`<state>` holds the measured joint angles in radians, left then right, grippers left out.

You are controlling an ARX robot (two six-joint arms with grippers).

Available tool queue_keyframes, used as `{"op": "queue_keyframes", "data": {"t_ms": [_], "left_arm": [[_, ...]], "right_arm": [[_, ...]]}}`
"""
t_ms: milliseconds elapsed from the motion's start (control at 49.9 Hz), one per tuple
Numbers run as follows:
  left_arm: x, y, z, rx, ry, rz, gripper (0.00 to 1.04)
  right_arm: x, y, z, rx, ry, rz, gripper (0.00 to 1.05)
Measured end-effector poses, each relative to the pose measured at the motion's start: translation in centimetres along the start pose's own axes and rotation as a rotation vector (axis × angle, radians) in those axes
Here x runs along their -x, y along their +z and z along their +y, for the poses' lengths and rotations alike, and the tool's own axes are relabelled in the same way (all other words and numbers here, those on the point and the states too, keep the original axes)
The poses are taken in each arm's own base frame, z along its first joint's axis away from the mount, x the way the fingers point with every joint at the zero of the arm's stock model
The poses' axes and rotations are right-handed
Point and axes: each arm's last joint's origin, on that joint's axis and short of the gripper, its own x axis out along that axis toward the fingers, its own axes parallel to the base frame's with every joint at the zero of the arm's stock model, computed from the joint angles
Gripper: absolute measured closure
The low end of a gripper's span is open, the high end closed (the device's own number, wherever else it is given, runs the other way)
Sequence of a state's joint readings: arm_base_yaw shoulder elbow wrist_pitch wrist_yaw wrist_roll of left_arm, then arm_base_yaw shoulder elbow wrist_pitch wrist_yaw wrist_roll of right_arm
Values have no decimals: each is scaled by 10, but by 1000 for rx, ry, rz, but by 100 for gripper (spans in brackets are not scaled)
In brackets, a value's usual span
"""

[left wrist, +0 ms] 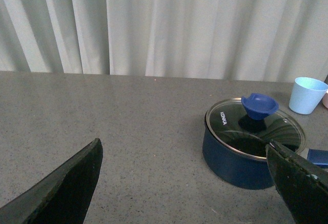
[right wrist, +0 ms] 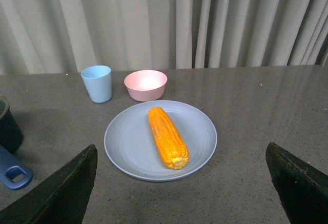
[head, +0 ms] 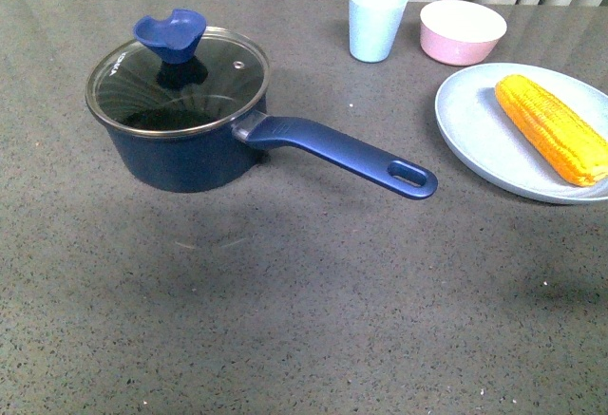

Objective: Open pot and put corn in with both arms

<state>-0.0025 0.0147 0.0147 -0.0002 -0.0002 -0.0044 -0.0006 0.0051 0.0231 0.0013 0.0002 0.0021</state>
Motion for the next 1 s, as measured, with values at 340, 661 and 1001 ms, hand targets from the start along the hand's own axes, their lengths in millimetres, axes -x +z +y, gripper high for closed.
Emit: {"op": "queue_keyframes", "data": {"t_ms": [340, 661, 1001], "left_arm": [[0, 0, 0, 0, 0, 0, 9], [0, 0, 0, 0, 0, 0, 9], [-17, 5, 5, 79, -151, 345, 9]], "right_arm": [[0, 0, 0, 0, 0, 0, 9], [0, 0, 0, 0, 0, 0, 9], [0, 0, 0, 0, 0, 0, 9]]}}
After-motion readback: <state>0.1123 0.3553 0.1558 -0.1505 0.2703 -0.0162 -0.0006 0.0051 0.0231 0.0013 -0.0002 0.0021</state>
